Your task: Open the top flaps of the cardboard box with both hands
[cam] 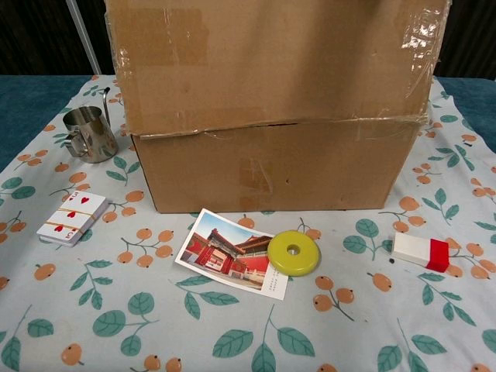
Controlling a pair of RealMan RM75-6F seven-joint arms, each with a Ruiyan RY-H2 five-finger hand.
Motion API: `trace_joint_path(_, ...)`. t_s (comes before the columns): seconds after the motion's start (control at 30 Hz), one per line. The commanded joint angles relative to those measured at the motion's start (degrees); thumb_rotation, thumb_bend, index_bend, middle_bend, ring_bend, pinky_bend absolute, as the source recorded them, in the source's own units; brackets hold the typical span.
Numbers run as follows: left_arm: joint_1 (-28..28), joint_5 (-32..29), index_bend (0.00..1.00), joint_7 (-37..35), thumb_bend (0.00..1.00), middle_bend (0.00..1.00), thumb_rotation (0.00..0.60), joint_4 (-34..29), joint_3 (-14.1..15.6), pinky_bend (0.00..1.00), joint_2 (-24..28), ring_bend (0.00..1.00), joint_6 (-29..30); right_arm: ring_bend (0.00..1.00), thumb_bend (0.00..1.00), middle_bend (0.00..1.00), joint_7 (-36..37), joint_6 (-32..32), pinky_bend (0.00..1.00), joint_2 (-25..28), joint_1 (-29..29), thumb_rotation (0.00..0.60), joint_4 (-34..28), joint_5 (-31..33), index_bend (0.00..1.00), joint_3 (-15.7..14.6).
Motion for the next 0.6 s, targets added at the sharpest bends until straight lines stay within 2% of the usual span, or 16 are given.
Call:
trace_joint_path(0.03,0.04,0.14,0.00,-0.04,0.19,0.00,0.600,-0.02,-0.03,0.00,-0.02,0.00,0.07,0.59,1.00,0.60,1.87,-4.52,0.41,3.46,0.98,0.600,-1.59,4.17,0.48,0.35)
trace_joint_path(0.33,0.17,0.37,0.00,-0.14,0.19,0.00,0.600,0.00,-0.10,0.00,-0.04,0.00,0.05,0.59,1.00,0.60,3.42,-17.48,0.41,11.32,4.28,0.600,-3.60,10.69,0.47,-3.04)
trace_joint_path(0.6,0.29,0.36,0.00,-0.08,0.19,0.00,0.600,-0.02,-0.24,0.00,0.01,0.00,0.01,0.59,1.00,0.59,6.38,-24.62,0.41,16.79,5.88,0.600,-5.29,10.15,0.48,-8.02)
